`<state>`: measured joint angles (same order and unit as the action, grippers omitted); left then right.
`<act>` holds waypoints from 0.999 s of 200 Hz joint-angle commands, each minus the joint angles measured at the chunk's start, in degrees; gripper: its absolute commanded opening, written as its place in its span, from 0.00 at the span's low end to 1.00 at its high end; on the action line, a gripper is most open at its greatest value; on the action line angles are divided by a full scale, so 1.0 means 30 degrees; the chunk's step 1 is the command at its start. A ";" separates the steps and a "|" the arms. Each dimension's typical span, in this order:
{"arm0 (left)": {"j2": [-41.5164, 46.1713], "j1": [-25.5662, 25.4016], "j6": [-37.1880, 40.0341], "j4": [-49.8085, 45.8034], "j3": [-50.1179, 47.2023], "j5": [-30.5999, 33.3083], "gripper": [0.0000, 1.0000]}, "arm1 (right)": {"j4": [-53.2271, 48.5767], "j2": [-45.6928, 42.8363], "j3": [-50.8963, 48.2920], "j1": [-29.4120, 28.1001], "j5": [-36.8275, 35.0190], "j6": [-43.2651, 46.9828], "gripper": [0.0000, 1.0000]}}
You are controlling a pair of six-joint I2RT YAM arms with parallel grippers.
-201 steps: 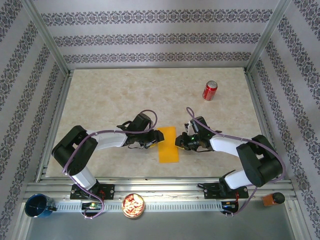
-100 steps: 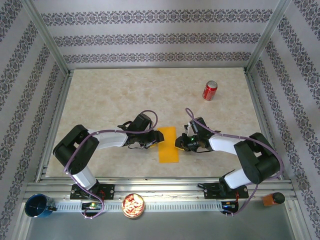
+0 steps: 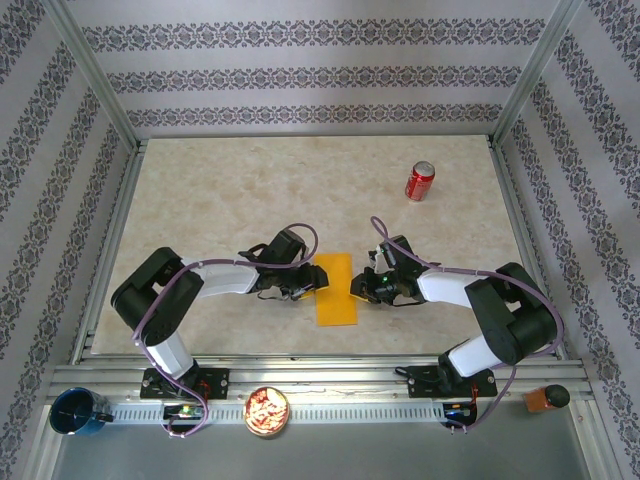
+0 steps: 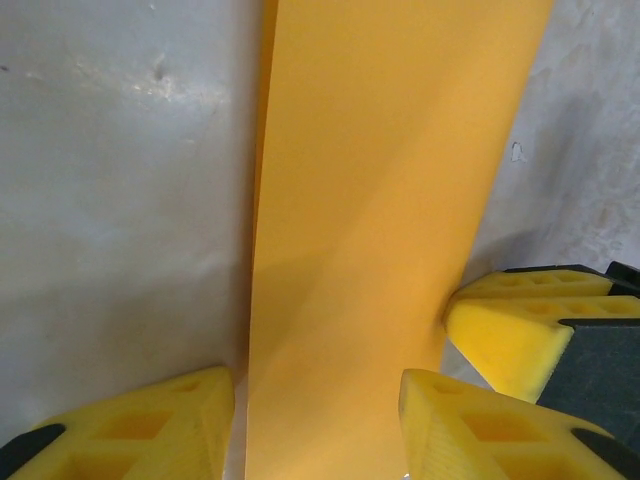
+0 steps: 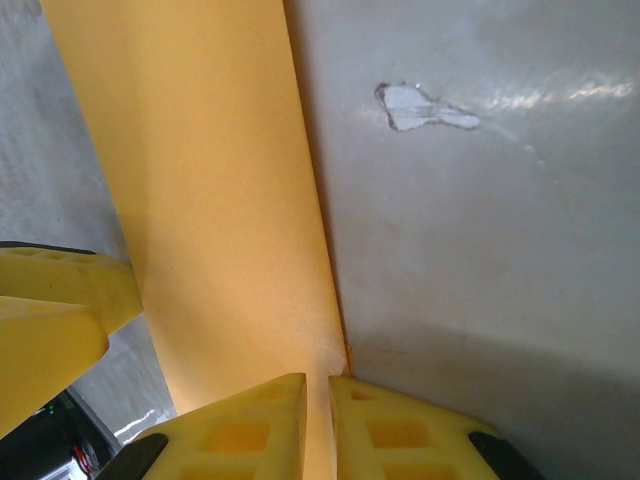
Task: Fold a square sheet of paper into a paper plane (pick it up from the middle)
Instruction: Third fold the triangle at the center of the table.
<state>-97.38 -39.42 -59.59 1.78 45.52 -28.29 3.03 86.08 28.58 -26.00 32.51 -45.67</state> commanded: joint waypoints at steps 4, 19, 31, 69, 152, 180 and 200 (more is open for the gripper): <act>-0.0379 -0.0366 -0.0007 0.0402 0.0344 -0.0317 0.45 | -0.0394 0.0333 -0.0528 0.0111 -0.0583 -0.0048 0.18; -0.0324 -0.0395 -0.0138 0.0706 0.0267 -0.0339 0.44 | -0.0421 0.0309 -0.0548 0.0112 -0.0610 -0.0069 0.18; -0.0318 -0.0387 -0.0254 0.1019 0.0178 -0.0349 0.43 | -0.0394 0.0227 -0.0590 0.0111 -0.0657 -0.0091 0.18; -0.0169 -0.0395 -0.0729 0.2125 -0.0309 -0.0398 0.40 | -0.0306 0.0252 -0.0707 0.0090 -0.0642 -0.0154 0.18; 0.0506 -0.0224 -0.1081 0.4307 -0.1296 -0.0373 0.41 | -0.0277 0.0282 -0.0675 0.0082 -0.0671 -0.0186 0.18; 0.0302 0.0055 -0.1079 0.5042 -0.1534 -0.0767 0.44 | -0.0277 0.0339 -0.0599 0.0082 -0.0613 -0.0183 0.18; 0.0183 0.0219 -0.1495 0.6279 -0.1898 -0.1024 0.44 | -0.0277 0.0399 -0.0574 0.0082 -0.0613 -0.0187 0.18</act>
<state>-97.36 -39.62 -62.28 13.45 41.36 -29.74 4.12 86.00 27.94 -25.98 32.51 -46.26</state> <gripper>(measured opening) 0.440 0.179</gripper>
